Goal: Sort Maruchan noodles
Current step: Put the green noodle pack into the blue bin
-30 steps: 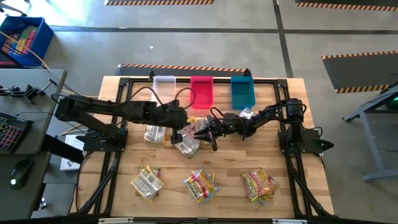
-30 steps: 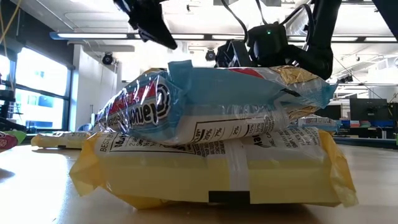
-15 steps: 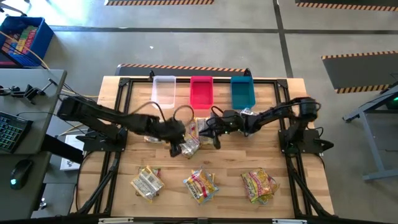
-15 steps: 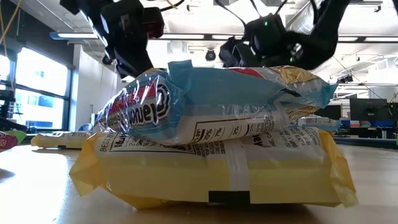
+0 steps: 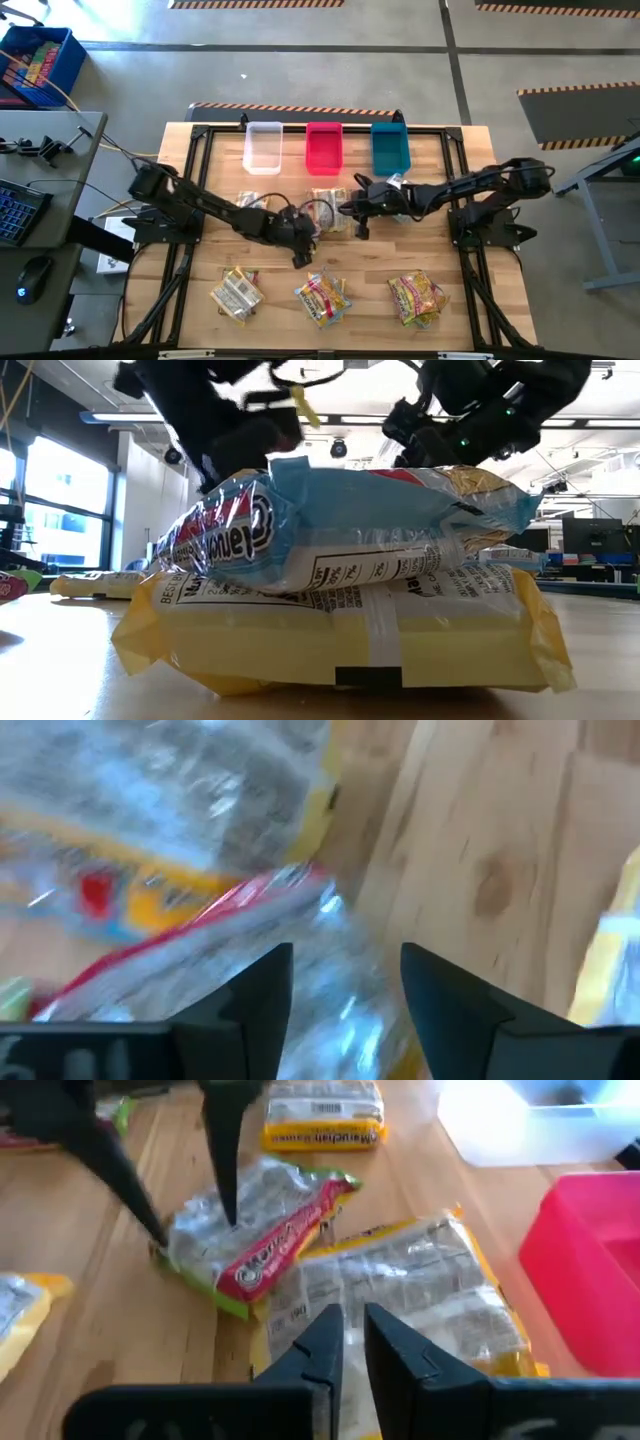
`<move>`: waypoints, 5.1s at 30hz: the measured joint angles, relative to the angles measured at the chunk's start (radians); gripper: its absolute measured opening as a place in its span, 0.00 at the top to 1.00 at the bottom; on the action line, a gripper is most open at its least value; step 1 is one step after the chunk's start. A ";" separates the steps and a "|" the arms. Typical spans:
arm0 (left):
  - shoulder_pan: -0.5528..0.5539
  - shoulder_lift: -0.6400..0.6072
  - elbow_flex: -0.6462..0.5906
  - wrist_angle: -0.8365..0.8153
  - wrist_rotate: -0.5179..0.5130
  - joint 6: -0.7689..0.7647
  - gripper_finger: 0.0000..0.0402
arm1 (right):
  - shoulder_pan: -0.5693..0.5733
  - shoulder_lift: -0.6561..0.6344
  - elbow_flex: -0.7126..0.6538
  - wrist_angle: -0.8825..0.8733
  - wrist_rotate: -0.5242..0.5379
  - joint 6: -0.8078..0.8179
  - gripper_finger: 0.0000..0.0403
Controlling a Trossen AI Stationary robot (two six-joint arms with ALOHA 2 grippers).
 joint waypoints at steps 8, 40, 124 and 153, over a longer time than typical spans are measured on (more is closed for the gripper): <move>-0.010 0.107 0.083 -0.126 -0.032 0.052 0.59 | 0.035 -0.034 -0.031 0.004 0.065 0.016 0.93; -0.048 -0.242 0.093 -0.326 0.057 0.140 1.00 | 0.082 0.207 -0.021 0.439 -0.197 -0.096 0.53; 0.414 -0.836 -0.797 0.874 0.388 0.251 1.00 | -0.888 0.130 0.757 -1.200 -0.105 -0.886 0.78; 0.411 -0.836 -0.797 0.883 0.375 0.236 1.00 | -0.905 0.272 0.762 -1.253 -0.075 -0.858 0.78</move>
